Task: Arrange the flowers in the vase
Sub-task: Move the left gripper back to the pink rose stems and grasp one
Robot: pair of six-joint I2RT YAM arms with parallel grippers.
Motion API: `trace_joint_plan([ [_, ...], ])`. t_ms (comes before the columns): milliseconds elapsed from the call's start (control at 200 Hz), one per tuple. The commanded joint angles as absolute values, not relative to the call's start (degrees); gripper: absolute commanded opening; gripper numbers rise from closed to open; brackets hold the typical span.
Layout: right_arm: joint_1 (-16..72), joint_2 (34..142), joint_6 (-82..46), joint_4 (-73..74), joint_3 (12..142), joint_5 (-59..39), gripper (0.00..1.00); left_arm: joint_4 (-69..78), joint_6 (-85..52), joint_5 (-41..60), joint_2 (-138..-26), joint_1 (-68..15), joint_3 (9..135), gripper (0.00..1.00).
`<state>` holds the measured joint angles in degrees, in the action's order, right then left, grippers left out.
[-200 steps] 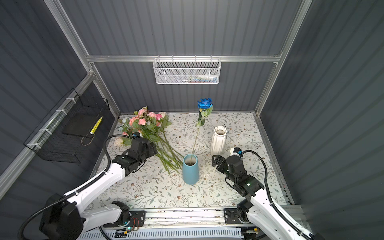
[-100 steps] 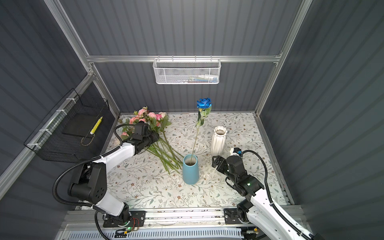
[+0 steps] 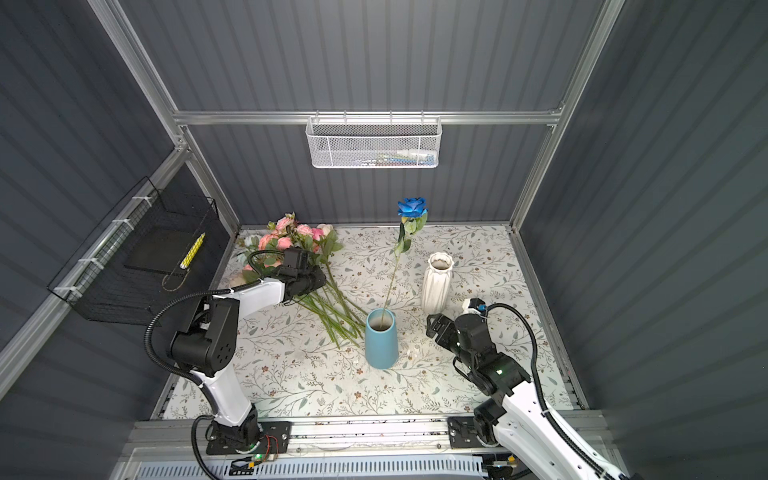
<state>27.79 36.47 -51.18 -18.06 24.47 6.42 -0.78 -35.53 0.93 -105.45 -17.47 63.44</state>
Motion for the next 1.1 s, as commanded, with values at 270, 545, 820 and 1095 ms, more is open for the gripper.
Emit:
trace_joint_plan([
  [270,27.19,36.3,-51.51,-18.34,23.21,6.42,0.94,-0.34,-33.83,0.57,-105.38,-18.37,62.08,0.17],
  [545,26.81,36.6,-52.0,-17.55,22.51,5.48,0.94,1.86,-34.87,0.44,-100.78,-18.87,58.05,0.29],
  [820,26.63,36.74,-52.41,-16.94,22.06,4.76,0.94,2.71,-34.72,0.59,-102.25,-19.59,57.11,0.21],
  [1095,26.51,35.67,-52.63,-18.1,21.77,4.88,0.94,2.85,-33.9,0.22,-102.76,-19.68,57.35,0.17],
])
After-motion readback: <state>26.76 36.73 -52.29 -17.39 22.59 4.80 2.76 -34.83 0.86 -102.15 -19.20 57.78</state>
